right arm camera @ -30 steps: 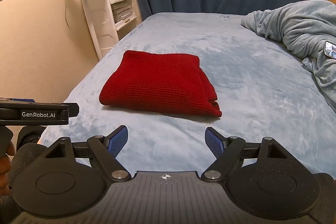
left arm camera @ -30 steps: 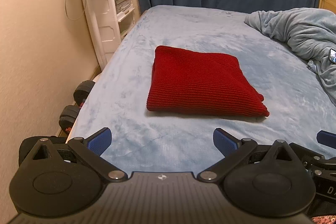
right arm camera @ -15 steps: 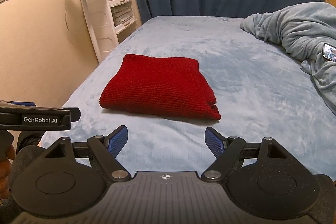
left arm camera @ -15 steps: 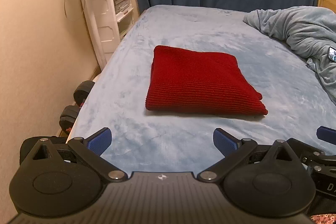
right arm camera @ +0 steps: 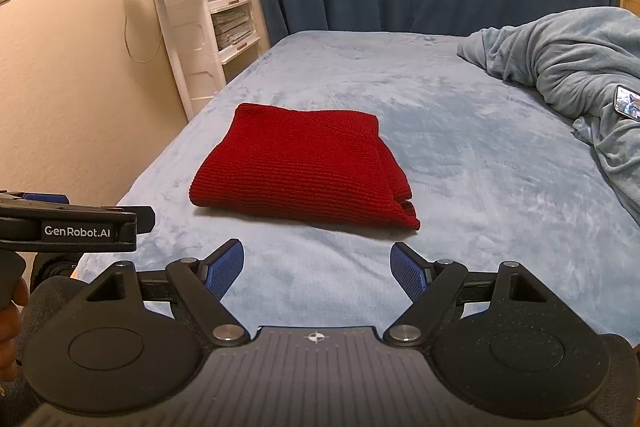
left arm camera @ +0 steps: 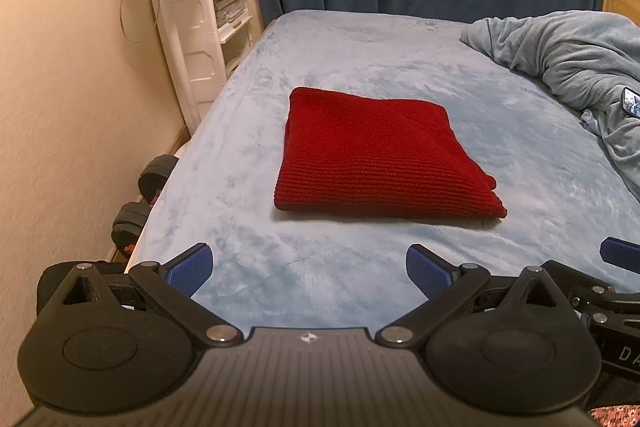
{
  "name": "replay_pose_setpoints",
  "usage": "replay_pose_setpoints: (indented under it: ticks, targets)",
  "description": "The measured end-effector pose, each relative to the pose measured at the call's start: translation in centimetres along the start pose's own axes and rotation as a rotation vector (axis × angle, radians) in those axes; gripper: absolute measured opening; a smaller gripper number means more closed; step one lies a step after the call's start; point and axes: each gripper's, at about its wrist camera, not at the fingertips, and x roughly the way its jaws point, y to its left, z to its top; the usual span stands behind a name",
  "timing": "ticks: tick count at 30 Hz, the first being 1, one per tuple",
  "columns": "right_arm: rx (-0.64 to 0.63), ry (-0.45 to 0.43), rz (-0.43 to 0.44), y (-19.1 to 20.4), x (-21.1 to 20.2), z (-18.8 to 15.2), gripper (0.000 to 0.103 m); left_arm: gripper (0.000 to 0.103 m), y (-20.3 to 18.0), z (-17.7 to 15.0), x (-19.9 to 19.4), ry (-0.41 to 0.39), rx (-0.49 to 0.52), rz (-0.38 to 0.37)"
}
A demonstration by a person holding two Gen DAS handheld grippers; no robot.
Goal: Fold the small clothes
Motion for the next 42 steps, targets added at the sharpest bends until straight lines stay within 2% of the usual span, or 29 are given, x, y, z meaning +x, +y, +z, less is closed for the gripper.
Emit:
replay_pose_setpoints:
  ticks: [42]
  targets:
    - [-0.019, 0.012, 0.018, -0.34, 0.02, -0.06, 0.083, 0.103, 0.13, -0.41, 0.08, 0.0, 0.034, 0.004]
